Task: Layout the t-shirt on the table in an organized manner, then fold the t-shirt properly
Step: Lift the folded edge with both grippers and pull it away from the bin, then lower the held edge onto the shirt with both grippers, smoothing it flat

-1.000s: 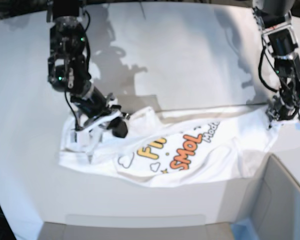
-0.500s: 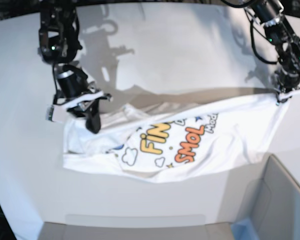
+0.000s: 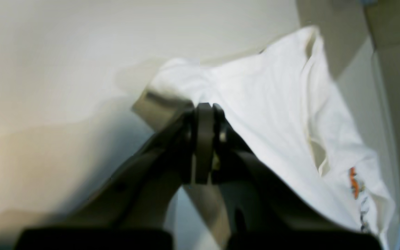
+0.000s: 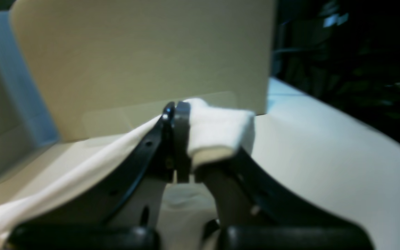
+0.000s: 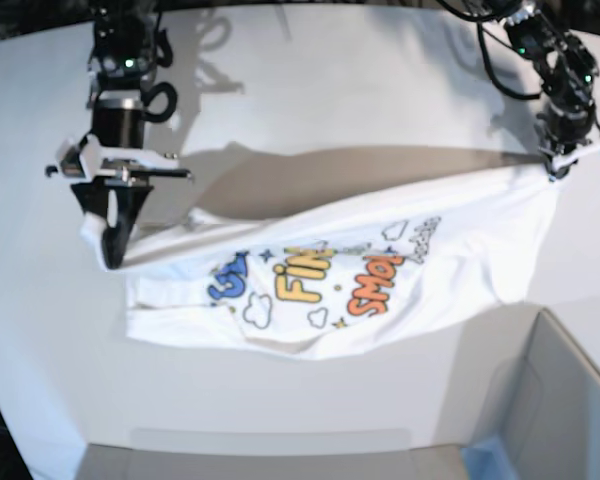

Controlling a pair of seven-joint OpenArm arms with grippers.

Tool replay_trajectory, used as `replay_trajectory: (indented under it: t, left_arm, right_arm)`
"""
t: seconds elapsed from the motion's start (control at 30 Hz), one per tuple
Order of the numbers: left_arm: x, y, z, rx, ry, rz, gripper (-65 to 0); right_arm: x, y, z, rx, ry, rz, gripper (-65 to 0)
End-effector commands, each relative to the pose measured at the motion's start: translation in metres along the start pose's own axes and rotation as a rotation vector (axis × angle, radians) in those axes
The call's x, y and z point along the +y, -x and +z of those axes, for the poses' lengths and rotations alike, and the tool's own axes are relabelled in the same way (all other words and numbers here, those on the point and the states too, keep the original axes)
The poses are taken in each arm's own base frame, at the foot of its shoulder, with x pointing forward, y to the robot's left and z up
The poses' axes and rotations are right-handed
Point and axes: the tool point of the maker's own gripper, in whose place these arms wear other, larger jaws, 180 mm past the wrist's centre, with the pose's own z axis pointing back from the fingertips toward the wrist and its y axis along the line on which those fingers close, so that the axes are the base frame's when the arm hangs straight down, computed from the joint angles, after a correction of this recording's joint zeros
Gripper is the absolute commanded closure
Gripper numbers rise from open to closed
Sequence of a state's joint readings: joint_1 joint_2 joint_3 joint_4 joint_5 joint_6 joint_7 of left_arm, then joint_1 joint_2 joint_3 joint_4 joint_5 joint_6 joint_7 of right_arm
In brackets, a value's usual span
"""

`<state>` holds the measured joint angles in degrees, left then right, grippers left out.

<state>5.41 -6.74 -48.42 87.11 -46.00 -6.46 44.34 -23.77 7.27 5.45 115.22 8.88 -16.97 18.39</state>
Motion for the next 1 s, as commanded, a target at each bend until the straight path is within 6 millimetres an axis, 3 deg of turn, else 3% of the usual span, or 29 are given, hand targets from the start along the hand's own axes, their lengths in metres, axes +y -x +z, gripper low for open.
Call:
replay_trajectory:
  t: [0.0, 0.1, 0.2, 0.27, 0.43, 0.63, 0.7, 0.8, 0.97]
  left_arm:
    - [0.003, -0.031, 0.011, -0.107, -0.017, -0.016, 0.0]
    - [0.004, -0.041, 0.026, -0.152, -0.021, -0.023, 0.0]
    - [0.003, -0.043, 0.027, -0.159, -0.018, -0.027, 0.0]
    - [0.007, -0.041, 0.028, -0.152, -0.029, -0.03, 0.0]
    - [0.013, -0.041, 0.031, -0.148, -0.041, -0.039, 0.0]
    - [0.021, -0.036, 0.034, -0.135, -0.059, -0.043, 0.0]
    - [0.03, -0.035, 0.038, -0.131, -0.08, -0.047, 0.0]
    - [0.048, -0.049, 0.048, -0.177, -0.121, -0.016, 0.0]
    - [0.06, -0.056, 0.053, -0.197, -0.147, 0.006, 0.0]
  right_arm:
    - [-0.017, -0.031, 0.003, -0.141, 0.069, 0.069, 0.0]
    - [-0.022, -0.054, 0.018, -0.269, 0.106, 0.188, 0.0]
    - [-0.018, -0.05, 0.027, -0.285, 0.091, 0.271, 0.0]
    - [-0.001, -0.038, 0.039, -0.26, 0.024, 0.308, 0.0]
    - [0.032, -0.042, 0.069, -0.381, -0.102, 0.47, 0.0]
    - [0.03, -0.024, 0.073, -0.336, -0.092, 0.498, 0.0]
    - [0.018, -0.018, 0.073, -0.308, -0.062, 0.501, 0.0]
    - [-0.001, 0.0, 0.073, -0.239, -0.005, 0.465, 0.0]
    - [0.018, 0.027, 0.091, -0.182, -0.118, 0.506, 0.0]
